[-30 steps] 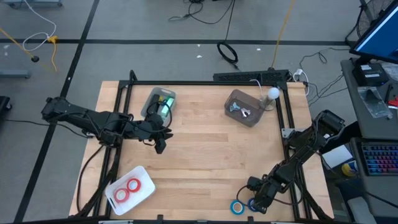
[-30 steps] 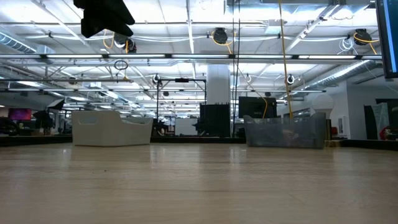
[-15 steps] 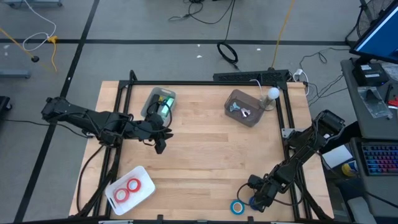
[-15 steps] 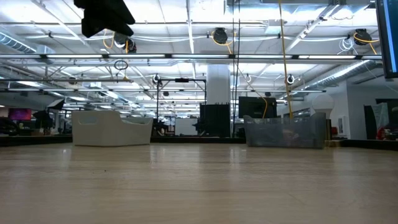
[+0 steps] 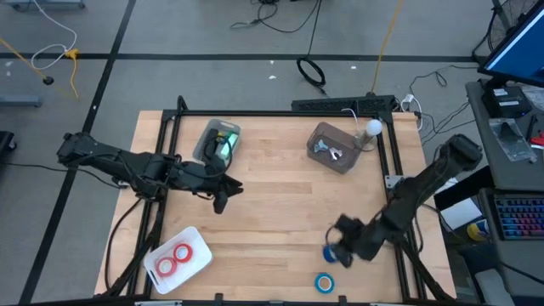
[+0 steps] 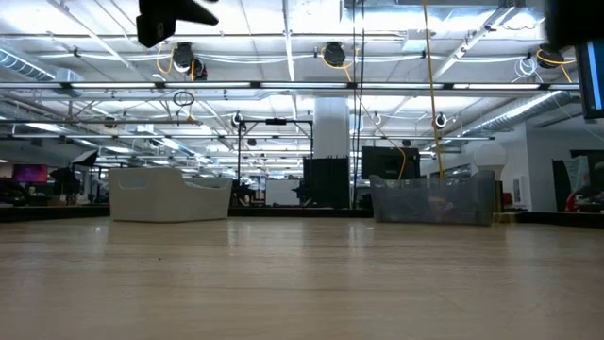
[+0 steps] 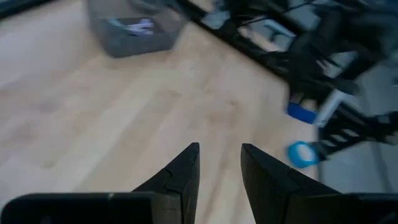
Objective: Pick and place Stapler, Stapler remover, tape
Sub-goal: Put the dark blue tape into the white bin
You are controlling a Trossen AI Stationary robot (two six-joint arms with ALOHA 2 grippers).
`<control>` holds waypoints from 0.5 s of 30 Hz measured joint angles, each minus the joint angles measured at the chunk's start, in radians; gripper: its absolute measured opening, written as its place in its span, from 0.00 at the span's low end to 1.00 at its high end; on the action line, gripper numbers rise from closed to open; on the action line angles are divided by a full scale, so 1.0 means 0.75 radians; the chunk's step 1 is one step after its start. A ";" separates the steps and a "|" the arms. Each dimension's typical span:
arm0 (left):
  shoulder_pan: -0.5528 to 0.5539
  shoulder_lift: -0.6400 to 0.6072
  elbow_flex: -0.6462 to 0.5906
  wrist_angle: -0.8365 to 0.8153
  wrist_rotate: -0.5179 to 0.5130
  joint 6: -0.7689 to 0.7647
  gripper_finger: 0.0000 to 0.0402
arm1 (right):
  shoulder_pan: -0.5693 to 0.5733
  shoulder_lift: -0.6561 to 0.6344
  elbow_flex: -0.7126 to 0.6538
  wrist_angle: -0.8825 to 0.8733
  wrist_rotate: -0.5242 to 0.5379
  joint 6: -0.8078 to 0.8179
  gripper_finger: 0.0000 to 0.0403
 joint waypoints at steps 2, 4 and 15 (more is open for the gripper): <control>-0.001 0.014 0.001 0.055 0.047 -0.001 0.29 | -0.048 -0.092 0.000 0.004 0.154 -0.074 0.07; -0.004 0.017 0.001 0.089 0.086 -0.016 0.29 | -0.102 -0.181 0.001 0.021 0.290 -0.170 0.07; -0.013 0.201 -0.001 0.456 0.197 -0.086 0.29 | -0.496 -0.351 0.005 0.595 0.394 -0.956 0.08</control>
